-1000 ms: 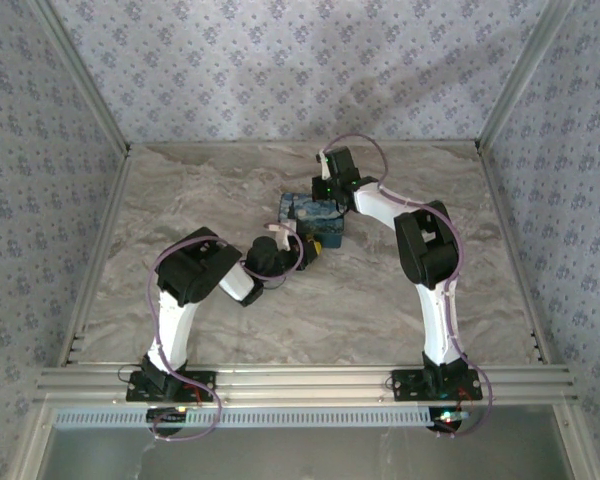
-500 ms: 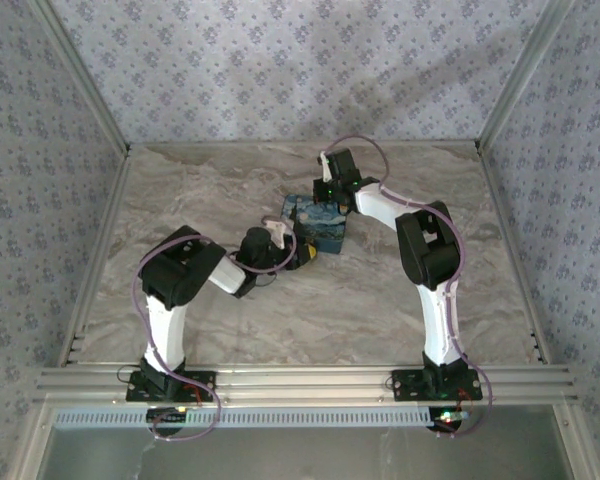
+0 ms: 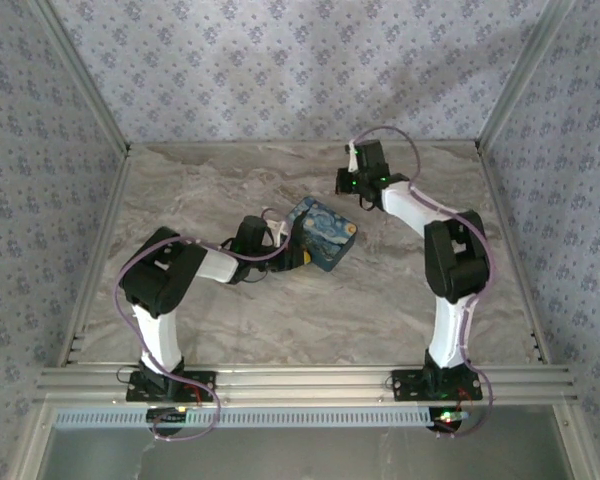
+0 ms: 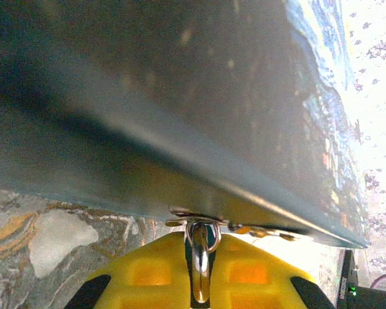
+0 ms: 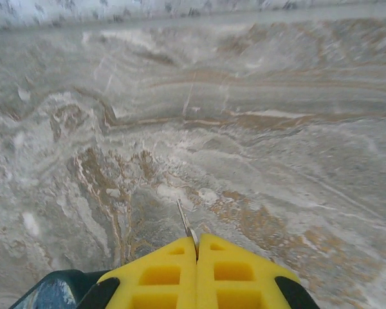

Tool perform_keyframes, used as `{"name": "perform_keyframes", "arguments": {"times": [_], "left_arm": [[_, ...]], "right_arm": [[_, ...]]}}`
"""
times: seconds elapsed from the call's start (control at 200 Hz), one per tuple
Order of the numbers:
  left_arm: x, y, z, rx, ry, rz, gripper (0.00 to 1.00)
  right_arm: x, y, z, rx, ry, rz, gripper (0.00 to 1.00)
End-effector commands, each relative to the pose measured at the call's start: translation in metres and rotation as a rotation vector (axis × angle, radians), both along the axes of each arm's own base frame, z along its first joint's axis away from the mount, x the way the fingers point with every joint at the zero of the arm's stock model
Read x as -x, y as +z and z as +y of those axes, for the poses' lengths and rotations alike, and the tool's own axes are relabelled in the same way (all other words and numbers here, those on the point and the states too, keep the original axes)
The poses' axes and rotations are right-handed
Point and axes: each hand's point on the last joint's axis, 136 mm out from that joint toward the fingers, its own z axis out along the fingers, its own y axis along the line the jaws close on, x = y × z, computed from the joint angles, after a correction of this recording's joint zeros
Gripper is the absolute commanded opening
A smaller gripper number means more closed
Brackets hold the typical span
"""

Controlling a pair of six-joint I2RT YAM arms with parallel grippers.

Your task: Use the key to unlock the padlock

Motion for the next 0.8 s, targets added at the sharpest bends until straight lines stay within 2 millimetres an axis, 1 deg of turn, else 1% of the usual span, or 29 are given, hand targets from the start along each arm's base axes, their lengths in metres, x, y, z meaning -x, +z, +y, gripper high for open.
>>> {"name": "perform_keyframes", "arguments": {"times": [0.0, 0.105, 0.205, 0.22, 0.23, 0.25, 0.3, 0.4, 0.505, 0.545, 0.595, 0.645, 0.715, 0.795], "left_arm": [[0.010, -0.015, 0.010, -0.059, 0.012, 0.089, 0.00], [0.002, -0.012, 0.010, -0.029, 0.074, 0.083, 0.00], [-0.011, -0.007, 0.018, -0.012, 0.174, 0.050, 0.00], [-0.013, -0.006, 0.019, -0.012, 0.192, 0.042, 0.00], [-0.014, -0.005, 0.021, -0.011, 0.206, 0.039, 0.00], [-0.017, -0.004, 0.024, -0.009, 0.234, 0.030, 0.00], [-0.025, 0.000, 0.030, 0.009, 0.304, 0.007, 0.00], [-0.037, 0.006, 0.041, 0.041, 0.412, -0.021, 0.00], [-0.043, 0.013, 0.055, 0.057, 0.513, -0.056, 0.00], [-0.045, 0.015, 0.057, 0.056, 0.529, -0.068, 0.00], [-0.044, 0.018, 0.056, 0.054, 0.525, -0.075, 0.00], [-0.043, 0.021, 0.051, 0.059, 0.507, -0.077, 0.00], [-0.038, 0.022, 0.041, 0.065, 0.473, -0.070, 0.00], [-0.031, 0.021, 0.022, 0.081, 0.405, -0.048, 0.00]], "right_arm": [[0.012, 0.030, -0.006, -0.072, -0.022, -0.041, 0.00], [0.031, 0.040, -0.009, -0.113, -0.023, -0.052, 0.00], [0.052, 0.045, -0.013, -0.124, -0.021, -0.059, 0.00], [0.053, 0.050, -0.013, -0.129, -0.022, -0.071, 0.00], [0.059, 0.041, -0.014, -0.124, -0.023, -0.052, 0.00], [0.063, 0.039, -0.015, -0.125, -0.024, -0.048, 0.00], [0.072, 0.039, -0.017, -0.127, -0.025, -0.049, 0.00], [0.088, 0.030, -0.019, -0.128, -0.027, -0.030, 0.00], [0.107, 0.019, -0.017, -0.123, -0.010, 0.001, 0.00], [0.114, 0.016, -0.015, -0.128, -0.004, 0.013, 0.00], [0.125, 0.009, -0.016, -0.120, -0.007, 0.035, 0.00], [0.131, 0.002, -0.018, -0.116, -0.019, 0.052, 0.00], [0.136, -0.010, -0.020, -0.104, -0.038, 0.073, 0.00], [0.136, -0.022, -0.015, -0.112, -0.042, 0.097, 0.00]]}}
